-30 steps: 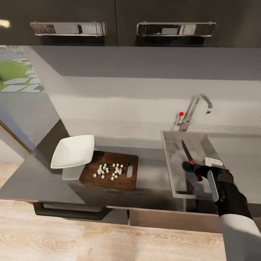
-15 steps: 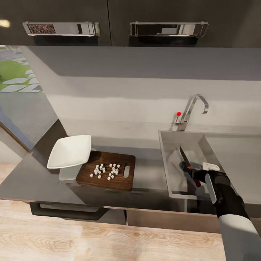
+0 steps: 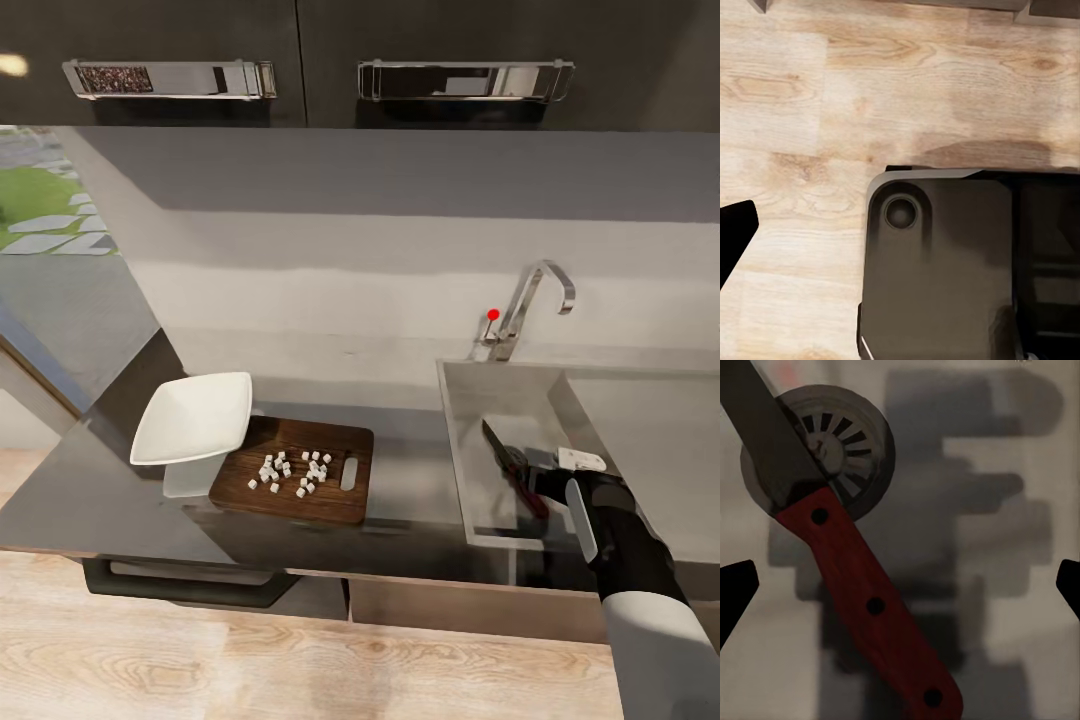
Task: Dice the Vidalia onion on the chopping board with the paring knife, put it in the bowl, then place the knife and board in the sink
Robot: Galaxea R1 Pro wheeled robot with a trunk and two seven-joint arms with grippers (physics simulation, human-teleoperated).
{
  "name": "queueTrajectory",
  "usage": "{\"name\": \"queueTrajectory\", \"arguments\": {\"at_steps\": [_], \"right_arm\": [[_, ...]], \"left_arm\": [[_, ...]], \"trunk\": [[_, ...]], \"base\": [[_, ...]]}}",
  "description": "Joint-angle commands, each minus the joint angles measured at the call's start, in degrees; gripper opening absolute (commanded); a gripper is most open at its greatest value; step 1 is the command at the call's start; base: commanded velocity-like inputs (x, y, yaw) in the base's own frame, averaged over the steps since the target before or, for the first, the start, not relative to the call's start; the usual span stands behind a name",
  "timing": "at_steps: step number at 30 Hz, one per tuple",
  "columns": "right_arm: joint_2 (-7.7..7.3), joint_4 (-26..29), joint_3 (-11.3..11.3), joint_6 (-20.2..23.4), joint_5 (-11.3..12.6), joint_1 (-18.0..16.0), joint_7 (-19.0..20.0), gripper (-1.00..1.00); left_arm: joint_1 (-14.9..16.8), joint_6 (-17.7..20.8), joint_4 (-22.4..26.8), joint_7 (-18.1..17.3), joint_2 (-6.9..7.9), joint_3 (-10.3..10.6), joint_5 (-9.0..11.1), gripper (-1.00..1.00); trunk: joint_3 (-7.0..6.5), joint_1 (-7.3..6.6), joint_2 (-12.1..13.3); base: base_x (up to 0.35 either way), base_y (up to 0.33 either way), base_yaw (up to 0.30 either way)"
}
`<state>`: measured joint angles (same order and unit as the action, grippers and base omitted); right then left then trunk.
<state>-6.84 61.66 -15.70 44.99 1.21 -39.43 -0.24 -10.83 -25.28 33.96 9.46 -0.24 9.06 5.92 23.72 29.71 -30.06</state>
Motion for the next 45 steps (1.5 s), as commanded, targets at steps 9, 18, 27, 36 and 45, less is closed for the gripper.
{"name": "queueTrajectory", "arguments": {"at_steps": [9,18,27,36,45], "right_arm": [[0.17,3.0,0.12,0.27,0.34,-0.03,0.24,1.0],[1.27,15.79,0.39,0.19,0.37,0.59,3.71,1.0],[2.77,21.28,0.47,0.18,0.37,2.94,4.35,1.0],[2.96,22.75,2.96,0.18,0.37,4.22,4.37,1.0],[2.98,22.81,3.47,0.25,0.45,4.28,4.34,1.0]], "left_arm": [[-0.01,-0.12,0.12,0.38,0.06,0.43,0.59,1.0],[0.01,-0.12,0.07,0.38,0.06,0.34,0.59,1.0],[0.01,-0.81,0.67,0.46,0.15,0.2,0.67,1.0],[0.01,-2.35,0.77,0.55,0.4,0.16,0.76,1.0],[-0.01,-2.4,0.75,0.54,0.42,0.16,0.76,1.0]], "trunk": [[-0.62,0.02,-0.07],[-1.44,0.02,-0.07],[-2.27,0.02,-0.07],[-3.1,0.02,-0.07],[-3.93,0.02,-0.07]], "base": [[0.0,0.0,-0.065],[0.0,0.0,-0.073],[0.0,0.0,-0.044],[0.0,0.001,-0.001],[0.0,0.217,0.0]]}}
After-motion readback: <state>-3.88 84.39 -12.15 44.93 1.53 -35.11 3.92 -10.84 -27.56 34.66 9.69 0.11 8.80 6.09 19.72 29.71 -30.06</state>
